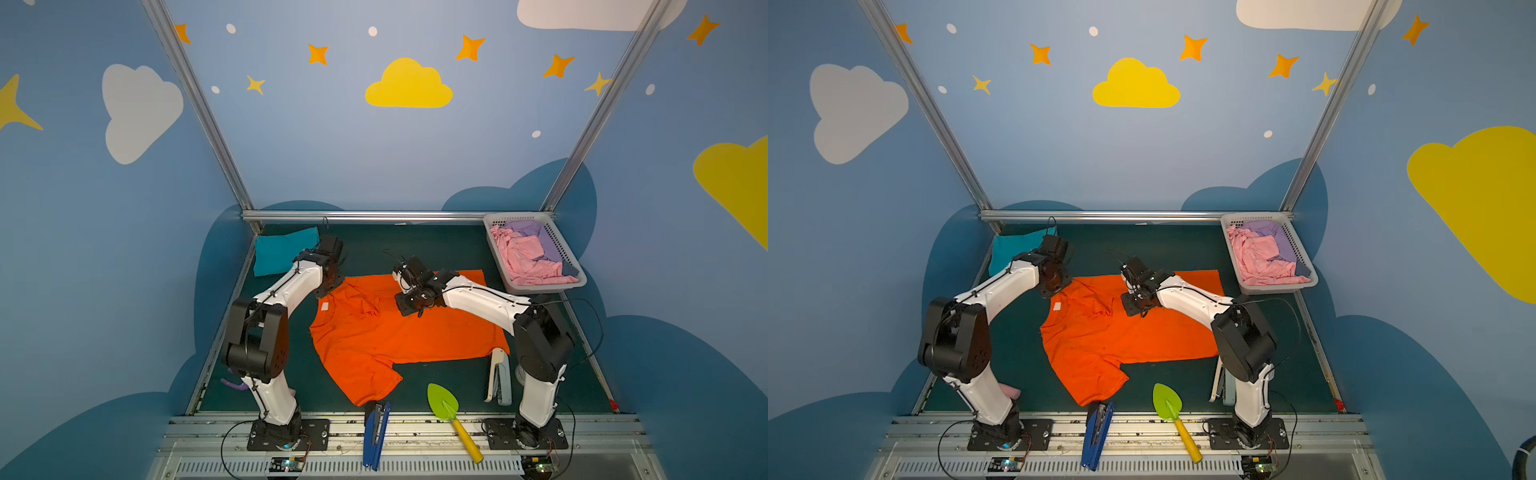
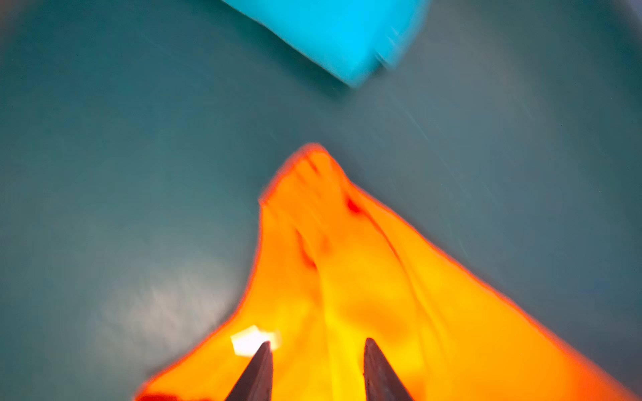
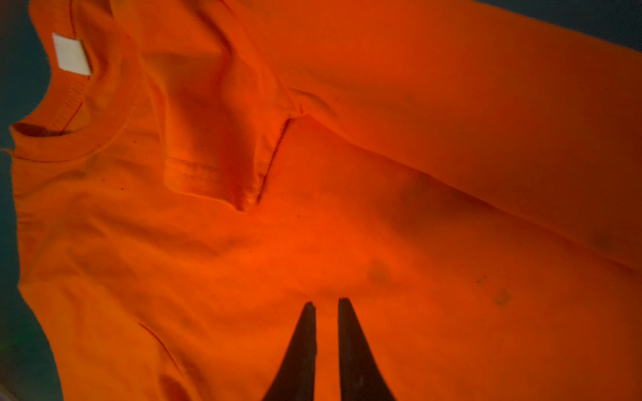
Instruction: Fold and stack the t-shirts
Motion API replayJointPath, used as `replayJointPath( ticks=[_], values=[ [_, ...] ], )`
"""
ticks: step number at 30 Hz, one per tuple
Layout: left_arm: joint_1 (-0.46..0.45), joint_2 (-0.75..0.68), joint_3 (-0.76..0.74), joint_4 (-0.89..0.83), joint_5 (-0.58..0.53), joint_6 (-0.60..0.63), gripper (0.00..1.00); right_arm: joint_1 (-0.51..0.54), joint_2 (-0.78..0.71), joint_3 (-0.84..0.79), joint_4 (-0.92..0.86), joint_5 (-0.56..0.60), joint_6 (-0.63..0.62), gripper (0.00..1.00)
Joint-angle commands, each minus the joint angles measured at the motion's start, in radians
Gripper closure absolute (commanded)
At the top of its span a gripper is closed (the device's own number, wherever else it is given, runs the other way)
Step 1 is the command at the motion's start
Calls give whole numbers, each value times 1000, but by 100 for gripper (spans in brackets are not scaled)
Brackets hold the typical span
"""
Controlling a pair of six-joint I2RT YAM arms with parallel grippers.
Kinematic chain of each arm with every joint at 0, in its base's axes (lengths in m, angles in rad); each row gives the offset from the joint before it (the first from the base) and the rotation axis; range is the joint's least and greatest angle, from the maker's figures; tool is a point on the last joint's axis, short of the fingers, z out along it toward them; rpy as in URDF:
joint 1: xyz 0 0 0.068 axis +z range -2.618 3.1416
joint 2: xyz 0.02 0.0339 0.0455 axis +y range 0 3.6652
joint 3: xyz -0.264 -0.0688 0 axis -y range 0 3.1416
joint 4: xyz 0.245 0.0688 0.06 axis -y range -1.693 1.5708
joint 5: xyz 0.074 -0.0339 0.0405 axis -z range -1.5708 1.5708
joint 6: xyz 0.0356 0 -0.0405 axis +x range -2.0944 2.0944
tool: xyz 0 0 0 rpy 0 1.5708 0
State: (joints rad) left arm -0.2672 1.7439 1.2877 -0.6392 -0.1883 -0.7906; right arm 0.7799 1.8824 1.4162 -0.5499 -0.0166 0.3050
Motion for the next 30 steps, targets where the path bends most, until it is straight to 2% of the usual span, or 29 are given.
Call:
replayJointPath(
  ticks=[1,4,9,12,16,30],
  values=[
    [-72,19,-61,-39,-57,-20,63,-33,-72,-27,-21,-44,43,87],
    [-117,29,-98,-17,-24,-21,64,-52,-107,-54,-24,-26,34,87],
    [-159,60,-133,-26,5,-52,73,-93,-155,-93,-38,-15,39,87],
    [-177,71,-157,-11,16,-70,72,-114,-180,-121,-24,-22,47,87],
    [-189,84,-150,14,46,-81,65,-129,-186,-133,-18,-35,50,87],
    [-242,165,-99,27,87,-91,72,-137,-168,-146,-11,-56,55,87]
  ],
)
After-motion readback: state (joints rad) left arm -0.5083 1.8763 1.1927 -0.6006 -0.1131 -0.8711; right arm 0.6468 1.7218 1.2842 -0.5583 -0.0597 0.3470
